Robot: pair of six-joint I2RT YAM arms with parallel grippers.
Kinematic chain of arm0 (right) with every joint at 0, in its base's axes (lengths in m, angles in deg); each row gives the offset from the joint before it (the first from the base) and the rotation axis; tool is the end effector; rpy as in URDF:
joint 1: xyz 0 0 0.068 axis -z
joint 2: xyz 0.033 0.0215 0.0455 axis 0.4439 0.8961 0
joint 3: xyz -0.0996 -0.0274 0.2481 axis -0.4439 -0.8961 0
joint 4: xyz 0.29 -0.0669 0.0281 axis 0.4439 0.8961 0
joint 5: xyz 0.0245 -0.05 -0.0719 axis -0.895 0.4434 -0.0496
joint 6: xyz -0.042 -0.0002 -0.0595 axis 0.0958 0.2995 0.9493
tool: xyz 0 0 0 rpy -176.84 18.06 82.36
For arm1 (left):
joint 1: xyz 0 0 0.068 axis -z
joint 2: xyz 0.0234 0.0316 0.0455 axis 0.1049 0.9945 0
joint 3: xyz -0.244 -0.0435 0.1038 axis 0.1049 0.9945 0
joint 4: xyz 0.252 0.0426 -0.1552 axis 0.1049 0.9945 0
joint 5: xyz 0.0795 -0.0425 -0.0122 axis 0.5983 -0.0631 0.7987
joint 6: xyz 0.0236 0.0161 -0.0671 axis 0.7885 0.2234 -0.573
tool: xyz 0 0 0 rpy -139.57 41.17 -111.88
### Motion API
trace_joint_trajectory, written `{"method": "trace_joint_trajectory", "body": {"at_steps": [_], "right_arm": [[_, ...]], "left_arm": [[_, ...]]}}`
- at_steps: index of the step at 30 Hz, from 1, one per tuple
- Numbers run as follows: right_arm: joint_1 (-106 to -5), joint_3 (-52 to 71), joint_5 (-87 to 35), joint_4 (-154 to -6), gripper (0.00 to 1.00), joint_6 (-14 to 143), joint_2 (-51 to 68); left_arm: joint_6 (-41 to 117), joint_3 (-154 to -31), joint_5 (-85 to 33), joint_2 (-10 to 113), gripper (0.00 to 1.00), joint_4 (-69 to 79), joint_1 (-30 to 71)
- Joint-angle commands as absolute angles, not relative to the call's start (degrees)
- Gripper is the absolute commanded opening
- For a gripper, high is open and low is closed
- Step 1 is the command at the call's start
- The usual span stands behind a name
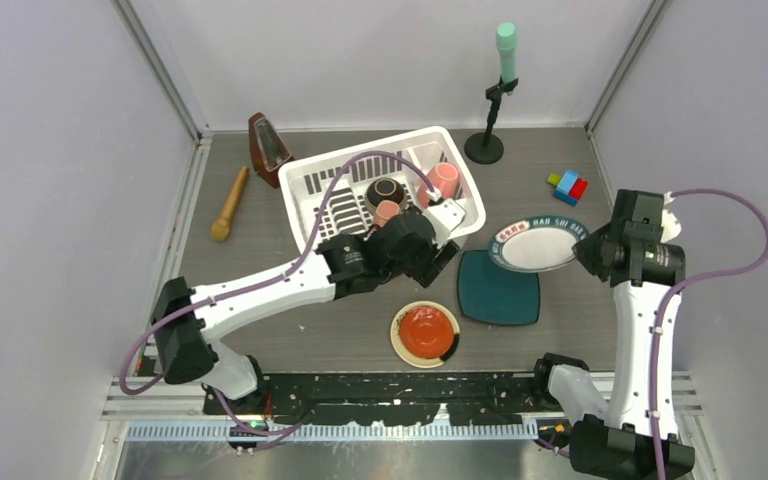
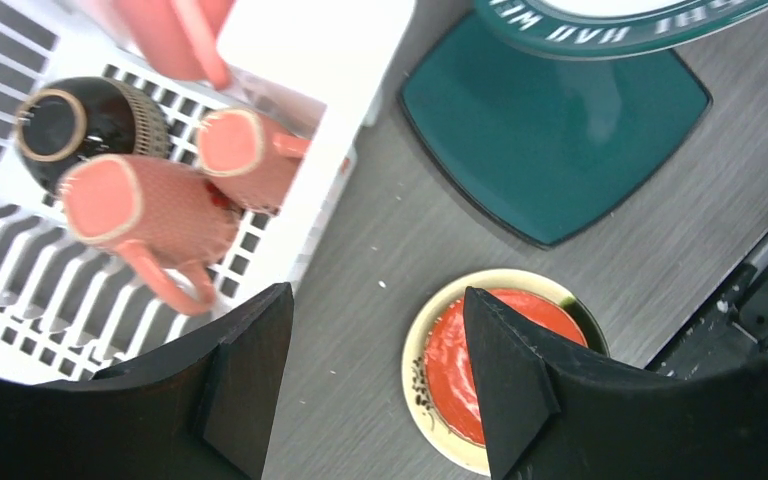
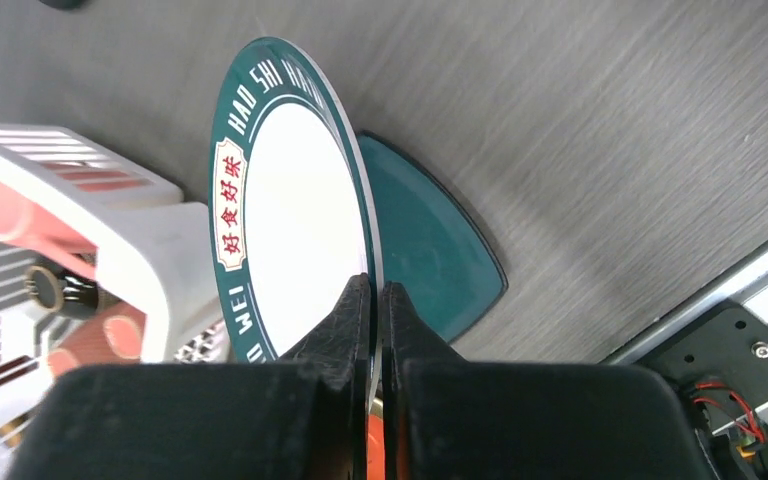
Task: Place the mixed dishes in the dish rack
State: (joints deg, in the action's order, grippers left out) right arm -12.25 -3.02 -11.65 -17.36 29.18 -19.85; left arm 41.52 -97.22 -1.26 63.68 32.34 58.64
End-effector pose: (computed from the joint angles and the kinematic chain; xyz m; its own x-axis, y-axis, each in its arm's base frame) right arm 0.2051 -0.0585 0.3243 -0.3674 0.7799 -0.5067 0.7479 0.5716 0.3376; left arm 0.1890 -0.3593 0.3023 -0.3544 0.4377 -0.8263 0.7260 0.6857 0.0519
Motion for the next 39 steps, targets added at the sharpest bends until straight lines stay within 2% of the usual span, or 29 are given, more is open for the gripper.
{"method": "trace_joint_trajectory", "body": {"at_steps": [1,8,16,20,25,29,33,39], "right_arm": [[-12.1,8.0,-10.8,-14.4,0.00,32.8,-19.4],[-12.8,21.5,-18.2,-13.5,0.00,37.6,-15.4],[-14.5,24.2,-36.7,-26.9,0.00,35.6,-12.2],[-20.0,25.6,-42.0,-34.4,0.00,33.3,-7.4],[-33.1,33.9,-37.7,-33.5,0.01,34.3,2.0],[-36.4,35.8,-40.7,-36.6,0.00,26.9,8.8],[-38.7,37.4,-41.1,-38.7,0.00,18.2,13.8],[-43.0,39.5,-34.5,-36.1,0.00,5.9,19.0]], "left_arm": [[43.0,-100.3,-1.6,58.7,0.66,34.1,57.0],[38.7,-106.6,-7.5,56.5,0.66,44.1,50.3],[36.8,-112.5,-15.9,53.8,0.68,50.1,39.1],[34.6,-116.5,-22.8,54.7,0.68,53.1,31.6],[32.2,-118.1,-27.0,54.2,0.68,52.7,25.1],[37.7,-107.9,-26.1,46.2,0.66,40.9,25.0],[49.8,-96.0,-23.8,36.4,0.65,30.0,25.0],[71.7,-82.2,-33.6,26.4,0.64,17.9,25.0]]}}
